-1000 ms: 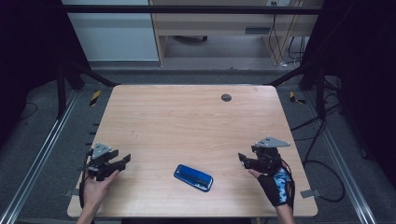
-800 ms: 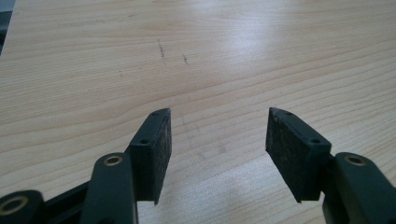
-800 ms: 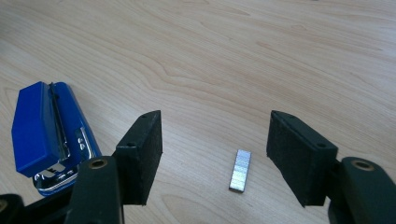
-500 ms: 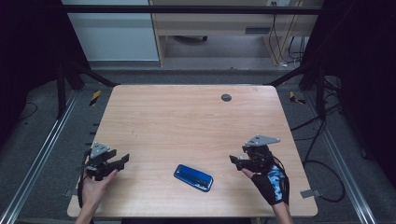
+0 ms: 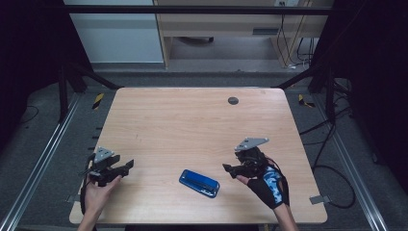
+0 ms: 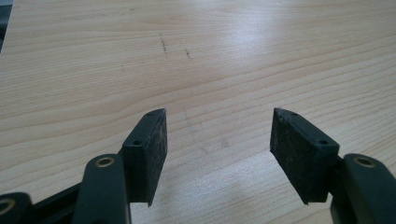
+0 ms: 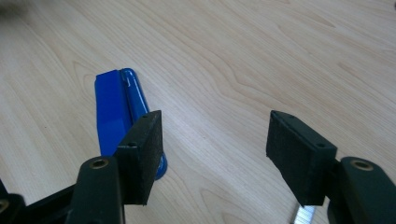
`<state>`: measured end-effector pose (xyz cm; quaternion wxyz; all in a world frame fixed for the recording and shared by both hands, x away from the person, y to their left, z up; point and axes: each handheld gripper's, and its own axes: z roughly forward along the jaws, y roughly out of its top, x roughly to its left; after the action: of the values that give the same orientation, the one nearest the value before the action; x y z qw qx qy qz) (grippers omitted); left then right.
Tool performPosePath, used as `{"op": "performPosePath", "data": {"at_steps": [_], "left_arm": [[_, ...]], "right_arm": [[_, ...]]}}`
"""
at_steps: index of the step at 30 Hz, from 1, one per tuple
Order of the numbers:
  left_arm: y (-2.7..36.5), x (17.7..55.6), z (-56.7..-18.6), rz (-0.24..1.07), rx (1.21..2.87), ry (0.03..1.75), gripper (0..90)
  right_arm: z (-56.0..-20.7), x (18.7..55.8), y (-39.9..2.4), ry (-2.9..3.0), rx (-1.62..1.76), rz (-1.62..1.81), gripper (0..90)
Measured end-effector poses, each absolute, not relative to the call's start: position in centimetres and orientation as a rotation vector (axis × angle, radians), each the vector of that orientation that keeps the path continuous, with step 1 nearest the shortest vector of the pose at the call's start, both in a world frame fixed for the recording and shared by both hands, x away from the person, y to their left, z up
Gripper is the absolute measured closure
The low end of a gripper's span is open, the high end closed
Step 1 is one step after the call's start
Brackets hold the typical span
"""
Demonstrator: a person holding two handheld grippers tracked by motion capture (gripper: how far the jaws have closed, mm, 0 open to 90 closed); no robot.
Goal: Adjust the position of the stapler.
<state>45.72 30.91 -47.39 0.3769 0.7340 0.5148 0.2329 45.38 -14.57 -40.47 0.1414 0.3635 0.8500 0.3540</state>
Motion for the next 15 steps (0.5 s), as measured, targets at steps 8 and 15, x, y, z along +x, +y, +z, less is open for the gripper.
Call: {"op": "performPosePath", "data": {"at_steps": [8,15], "left_arm": [[30.9,45.7,-47.5,0.588,1.887,1.316,36.6],[30.9,45.7,-47.4,0.59,1.893,1.312,36.6]], "right_arm": [[-40.4,45.6,-12.3,2.512,1.007,0.996,41.3],[-39.8,45.8,-10.5,2.57,0.951,0.997,43.2]]}}
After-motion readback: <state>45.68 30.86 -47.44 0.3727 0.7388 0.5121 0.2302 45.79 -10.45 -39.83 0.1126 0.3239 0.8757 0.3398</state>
